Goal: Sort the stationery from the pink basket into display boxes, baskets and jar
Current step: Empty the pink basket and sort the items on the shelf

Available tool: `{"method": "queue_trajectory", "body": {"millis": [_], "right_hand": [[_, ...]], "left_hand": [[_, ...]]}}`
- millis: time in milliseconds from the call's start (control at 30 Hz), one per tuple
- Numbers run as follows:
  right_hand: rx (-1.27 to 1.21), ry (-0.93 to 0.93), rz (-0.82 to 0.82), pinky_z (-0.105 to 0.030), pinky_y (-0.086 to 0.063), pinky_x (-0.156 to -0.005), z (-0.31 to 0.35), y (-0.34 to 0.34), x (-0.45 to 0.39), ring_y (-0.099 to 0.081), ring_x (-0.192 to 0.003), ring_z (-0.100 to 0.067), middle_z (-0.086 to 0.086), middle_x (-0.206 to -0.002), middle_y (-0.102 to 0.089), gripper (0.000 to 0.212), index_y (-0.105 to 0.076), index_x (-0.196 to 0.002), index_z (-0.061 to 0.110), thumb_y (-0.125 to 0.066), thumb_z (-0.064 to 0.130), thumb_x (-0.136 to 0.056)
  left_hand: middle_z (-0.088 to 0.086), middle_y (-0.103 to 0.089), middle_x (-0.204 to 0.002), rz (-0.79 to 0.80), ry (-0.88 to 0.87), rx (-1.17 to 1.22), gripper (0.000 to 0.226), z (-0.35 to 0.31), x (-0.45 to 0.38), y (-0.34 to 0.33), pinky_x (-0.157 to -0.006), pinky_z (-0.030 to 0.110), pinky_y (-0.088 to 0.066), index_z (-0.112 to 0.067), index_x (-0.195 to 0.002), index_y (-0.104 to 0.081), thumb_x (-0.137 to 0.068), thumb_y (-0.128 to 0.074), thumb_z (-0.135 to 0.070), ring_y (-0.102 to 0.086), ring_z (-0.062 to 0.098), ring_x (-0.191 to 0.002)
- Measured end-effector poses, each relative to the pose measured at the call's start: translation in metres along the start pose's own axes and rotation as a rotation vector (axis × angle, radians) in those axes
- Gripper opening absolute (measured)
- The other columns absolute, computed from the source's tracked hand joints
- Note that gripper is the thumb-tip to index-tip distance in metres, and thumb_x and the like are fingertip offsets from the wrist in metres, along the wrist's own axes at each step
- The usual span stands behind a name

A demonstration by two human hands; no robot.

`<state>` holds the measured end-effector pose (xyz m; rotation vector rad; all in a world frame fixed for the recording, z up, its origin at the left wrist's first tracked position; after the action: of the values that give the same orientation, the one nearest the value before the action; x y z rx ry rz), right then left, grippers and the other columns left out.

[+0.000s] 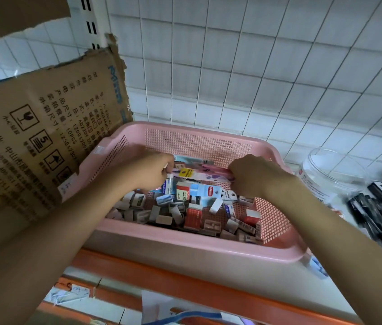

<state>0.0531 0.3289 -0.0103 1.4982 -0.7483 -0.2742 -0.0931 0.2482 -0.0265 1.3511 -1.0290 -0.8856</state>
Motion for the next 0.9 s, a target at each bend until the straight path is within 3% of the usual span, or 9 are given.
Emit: {"method": "queue_trajectory", "body": {"millis": [200, 300, 367, 433, 500, 567, 667, 767, 900], "right_hand": [[-0.114, -0.018, 0.005, -0.022, -0.038, -0.047, -0.003, -0.008, 0.002, -0.053, -0.061, -0.014, -0.002, -0.071, -0.053, 0.014, -0.054, -0.076, 0.012, -0.048, 0.009, -0.089], [-0.181, 0.027, -0.052, -0.023, -0.04, -0.051, 0.005, -0.001, -0.004, -0.053, -0.066, -0.014, -0.001, -0.075, -0.054, 0.013, -0.053, -0.078, 0.014, -0.05, 0.013, -0.09], [-0.178, 0.071, -0.056, -0.025, -0.037, -0.053, 0.019, 0.001, -0.011, -0.051, -0.071, -0.018, -0.001, -0.077, -0.052, 0.014, -0.049, -0.077, 0.015, -0.052, 0.015, -0.091], [-0.173, 0.12, -0.037, -0.025, -0.036, -0.06, 0.035, 0.001, -0.019, -0.05, -0.078, -0.02, -0.006, -0.088, -0.054, 0.008, -0.051, -0.09, 0.011, -0.054, 0.018, -0.091], [-0.179, 0.153, 0.014, -0.025, -0.036, -0.062, 0.049, -0.005, -0.027, -0.051, -0.087, -0.023, -0.013, -0.109, -0.053, 0.026, -0.052, -0.113, 0.008, -0.058, 0.021, -0.091], [-0.211, 0.172, 0.071, -0.018, -0.037, -0.056, 0.058, -0.013, -0.033, -0.054, -0.093, -0.025, -0.014, -0.121, -0.044, 0.048, -0.041, -0.132, 0.01, -0.061, 0.017, -0.089], [-0.319, 0.197, 0.134, -0.01, -0.034, -0.035, 0.065, -0.021, -0.038, -0.052, -0.066, -0.011, -0.004, -0.097, -0.046, 0.056, -0.038, -0.135, 0.01, -0.064, 0.006, -0.085], [-0.382, 0.16, 0.177, -0.013, -0.038, -0.036, 0.06, -0.024, -0.036, -0.053, -0.058, -0.01, 0.0, -0.084, -0.049, 0.05, -0.041, -0.132, 0.012, -0.062, 0.008, -0.087], [-0.194, 0.1, 0.155, -0.019, -0.045, -0.054, 0.053, -0.03, -0.028, -0.051, -0.067, -0.011, -0.008, -0.116, -0.057, 0.059, -0.027, -0.146, 0.02, -0.055, 0.025, -0.094]], "left_hand": [[-0.006, -0.061, -0.094, -0.017, 0.045, 0.029, 0.025, 0.003, 0.01, -0.001, -0.078, 0.035, -0.052, -0.03, -0.102, -0.054, -0.08, -0.057, -0.019, -0.057, 0.016, -0.082], [0.004, -0.056, -0.105, -0.049, 0.099, 0.216, 0.016, 0.007, 0.021, 0.009, -0.076, 0.034, -0.051, -0.022, -0.092, -0.055, -0.084, -0.057, -0.008, -0.057, 0.019, -0.082], [0.007, -0.057, -0.102, -0.063, 0.122, 0.307, 0.014, 0.006, 0.026, 0.012, -0.068, 0.032, -0.052, -0.02, -0.083, -0.055, -0.088, -0.052, -0.007, -0.06, 0.019, -0.074], [0.009, -0.061, -0.093, -0.045, 0.157, 0.392, 0.017, 0.006, 0.029, 0.007, -0.069, 0.033, -0.054, -0.013, -0.078, -0.057, -0.09, -0.047, -0.006, -0.063, 0.019, -0.073], [0.008, -0.061, -0.085, 0.009, 0.194, 0.425, 0.017, 0.005, 0.033, -0.004, -0.071, 0.033, -0.051, -0.007, -0.077, -0.06, -0.088, -0.048, -0.007, -0.061, 0.017, -0.077], [0.007, -0.061, -0.088, 0.01, 0.198, 0.38, 0.012, 0.005, 0.037, -0.007, -0.072, 0.031, -0.047, -0.007, -0.079, -0.061, -0.085, -0.054, -0.013, -0.058, 0.017, -0.08], [0.007, -0.061, -0.092, -0.037, 0.15, 0.276, 0.021, 0.008, 0.039, -0.004, -0.077, 0.033, -0.05, -0.008, -0.082, -0.061, -0.082, -0.067, -0.028, -0.061, 0.021, -0.085], [0.008, -0.062, -0.077, 0.002, 0.111, 0.236, 0.04, 0.006, 0.038, -0.004, -0.071, 0.035, -0.05, -0.01, -0.07, -0.057, -0.078, -0.069, -0.048, -0.062, 0.022, -0.074], [-0.002, -0.058, -0.085, 0.217, 0.114, 0.167, 0.041, -0.011, 0.04, -0.013, -0.06, 0.024, -0.039, -0.015, -0.091, -0.06, -0.079, -0.064, -0.053, -0.054, 0.015, -0.078]]}}
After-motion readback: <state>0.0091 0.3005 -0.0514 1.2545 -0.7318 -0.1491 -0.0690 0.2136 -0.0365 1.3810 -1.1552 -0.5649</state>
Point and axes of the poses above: each hand's wrist, its own x-axis away from the middle knuckle, its own y-axis out of the back of the hand, z = x × y, the point moved 10 cm from there along -x, towards the middle knuckle
